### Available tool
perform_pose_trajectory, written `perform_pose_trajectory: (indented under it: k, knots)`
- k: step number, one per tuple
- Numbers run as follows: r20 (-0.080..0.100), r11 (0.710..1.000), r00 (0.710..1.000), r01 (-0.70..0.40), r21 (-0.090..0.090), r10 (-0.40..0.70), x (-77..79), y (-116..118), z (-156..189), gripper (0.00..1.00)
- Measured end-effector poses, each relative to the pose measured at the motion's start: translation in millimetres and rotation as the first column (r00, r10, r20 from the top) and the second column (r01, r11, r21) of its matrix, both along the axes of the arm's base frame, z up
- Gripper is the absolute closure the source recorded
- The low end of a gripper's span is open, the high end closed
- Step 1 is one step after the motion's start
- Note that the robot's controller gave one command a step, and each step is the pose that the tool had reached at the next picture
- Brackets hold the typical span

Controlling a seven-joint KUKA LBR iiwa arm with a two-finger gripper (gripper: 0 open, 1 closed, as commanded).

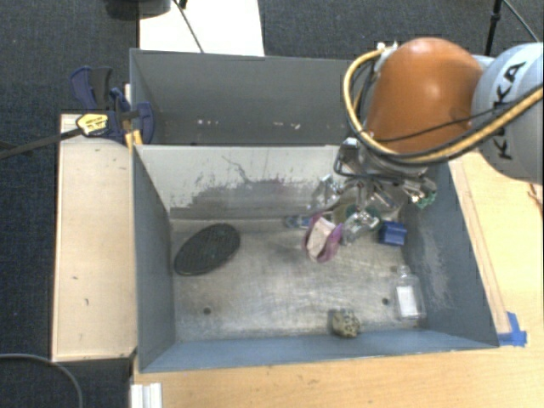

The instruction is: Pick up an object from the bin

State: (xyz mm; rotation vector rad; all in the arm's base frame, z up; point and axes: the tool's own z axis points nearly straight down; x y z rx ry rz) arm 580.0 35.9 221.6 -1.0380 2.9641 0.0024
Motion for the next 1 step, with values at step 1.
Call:
perform_pose_trajectory:
  k: [1]
  knots:
    - [-0.001,1.0,1.0,0.003,0.0,-0.003,0.0,0.0,0.0,1.0]
